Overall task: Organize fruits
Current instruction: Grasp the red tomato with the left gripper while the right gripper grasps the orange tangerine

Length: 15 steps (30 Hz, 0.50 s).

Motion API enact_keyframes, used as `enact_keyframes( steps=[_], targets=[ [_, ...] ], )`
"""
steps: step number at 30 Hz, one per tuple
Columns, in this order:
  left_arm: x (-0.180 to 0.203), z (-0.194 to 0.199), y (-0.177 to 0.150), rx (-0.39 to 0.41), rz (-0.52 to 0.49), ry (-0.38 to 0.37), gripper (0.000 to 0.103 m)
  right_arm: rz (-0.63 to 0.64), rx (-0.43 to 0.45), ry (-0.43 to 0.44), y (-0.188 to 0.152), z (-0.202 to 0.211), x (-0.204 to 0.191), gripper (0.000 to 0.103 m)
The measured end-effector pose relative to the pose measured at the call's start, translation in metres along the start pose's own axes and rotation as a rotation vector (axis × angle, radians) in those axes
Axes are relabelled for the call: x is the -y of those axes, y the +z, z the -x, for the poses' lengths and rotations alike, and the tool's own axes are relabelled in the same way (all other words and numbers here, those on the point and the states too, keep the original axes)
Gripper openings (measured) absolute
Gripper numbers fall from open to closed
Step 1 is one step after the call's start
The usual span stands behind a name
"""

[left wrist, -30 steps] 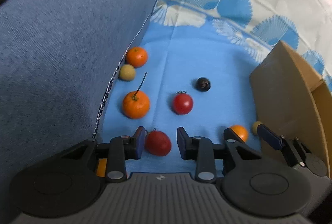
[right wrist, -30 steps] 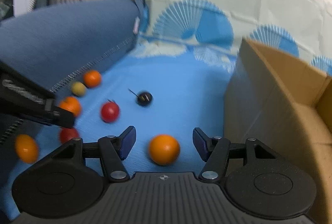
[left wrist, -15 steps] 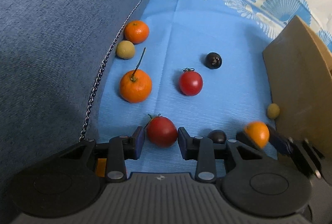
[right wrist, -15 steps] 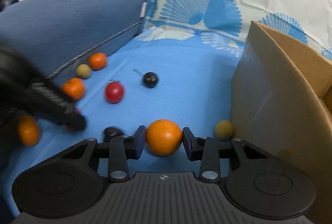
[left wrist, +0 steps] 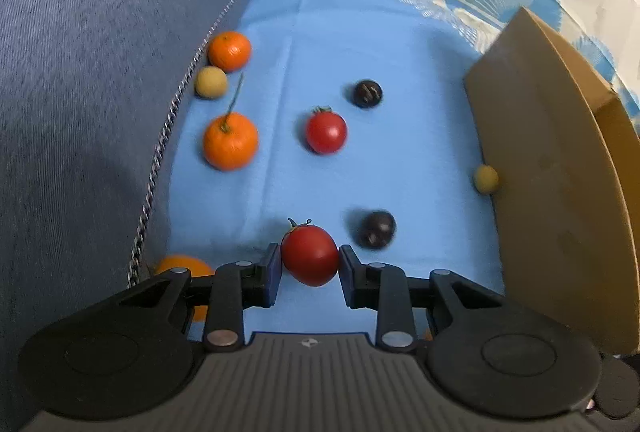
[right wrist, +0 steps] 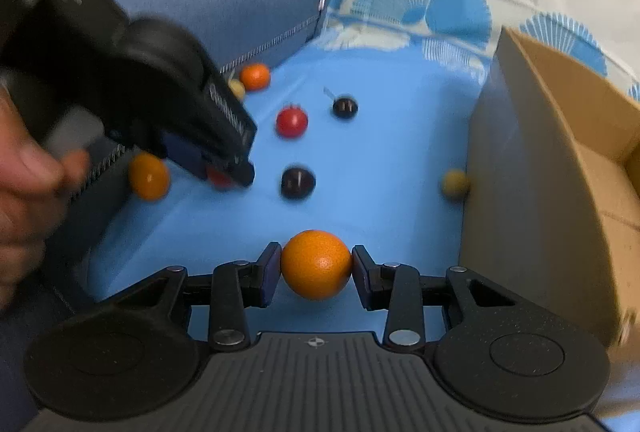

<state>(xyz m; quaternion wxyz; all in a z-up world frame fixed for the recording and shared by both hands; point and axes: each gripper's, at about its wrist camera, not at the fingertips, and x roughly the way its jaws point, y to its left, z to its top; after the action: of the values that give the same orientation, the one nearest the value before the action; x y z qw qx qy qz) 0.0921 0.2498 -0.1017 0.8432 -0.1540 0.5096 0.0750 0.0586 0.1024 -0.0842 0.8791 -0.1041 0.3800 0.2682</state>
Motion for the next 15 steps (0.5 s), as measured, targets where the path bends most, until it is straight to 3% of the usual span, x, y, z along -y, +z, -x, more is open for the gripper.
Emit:
enact_keyframes(
  steps=[15],
  targets=[
    [0.022,-0.010,-0.010,-0.073,-0.123,0.047,0.034,-0.026,-0.033,-0.005,-0.013,0.000,0.013,0.040]
  ],
)
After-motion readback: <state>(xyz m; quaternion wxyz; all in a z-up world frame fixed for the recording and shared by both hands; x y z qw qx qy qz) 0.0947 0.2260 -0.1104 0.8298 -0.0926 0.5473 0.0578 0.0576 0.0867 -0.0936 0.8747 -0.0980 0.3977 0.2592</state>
